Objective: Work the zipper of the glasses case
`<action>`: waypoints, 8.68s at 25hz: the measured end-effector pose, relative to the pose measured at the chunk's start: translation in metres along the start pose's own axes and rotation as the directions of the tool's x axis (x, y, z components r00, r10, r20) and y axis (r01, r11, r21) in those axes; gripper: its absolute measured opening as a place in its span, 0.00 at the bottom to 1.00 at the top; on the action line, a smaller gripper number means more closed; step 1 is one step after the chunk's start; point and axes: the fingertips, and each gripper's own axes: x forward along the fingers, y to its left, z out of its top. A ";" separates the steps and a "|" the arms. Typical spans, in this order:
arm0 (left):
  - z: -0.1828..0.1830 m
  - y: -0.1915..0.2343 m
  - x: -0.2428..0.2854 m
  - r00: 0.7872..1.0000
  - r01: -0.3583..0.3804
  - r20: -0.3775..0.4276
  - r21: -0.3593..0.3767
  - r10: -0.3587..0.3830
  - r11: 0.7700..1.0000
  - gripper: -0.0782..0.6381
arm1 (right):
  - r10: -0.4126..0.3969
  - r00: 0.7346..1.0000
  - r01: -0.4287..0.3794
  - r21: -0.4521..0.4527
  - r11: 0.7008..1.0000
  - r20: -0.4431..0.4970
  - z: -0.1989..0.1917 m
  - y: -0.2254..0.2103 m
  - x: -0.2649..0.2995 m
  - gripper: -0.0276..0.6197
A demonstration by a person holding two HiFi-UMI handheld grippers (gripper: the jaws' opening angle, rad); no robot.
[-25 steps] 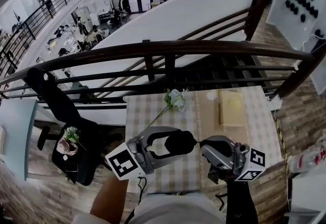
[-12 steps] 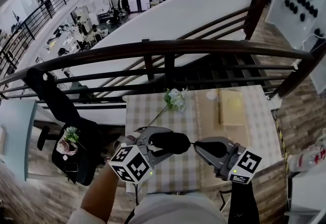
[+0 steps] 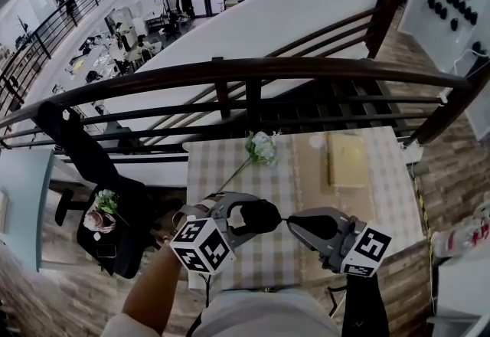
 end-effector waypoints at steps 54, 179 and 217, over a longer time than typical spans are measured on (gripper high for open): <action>0.049 0.013 0.010 0.985 -0.045 0.166 -0.004 0.045 0.999 0.48 | 0.029 0.972 -0.063 0.143 0.988 0.232 0.034 0.003 -0.010 0.09; -0.164 -0.109 0.218 0.888 -0.165 -0.352 -0.844 -0.296 0.510 0.49 | -0.670 0.740 0.671 -0.001 0.741 0.053 -0.066 -0.077 -0.136 0.31; -0.126 -0.115 0.218 0.949 -0.105 -0.236 -0.863 -0.209 0.494 0.70 | -0.662 0.745 0.664 0.008 0.748 0.076 -0.063 -0.073 -0.145 0.31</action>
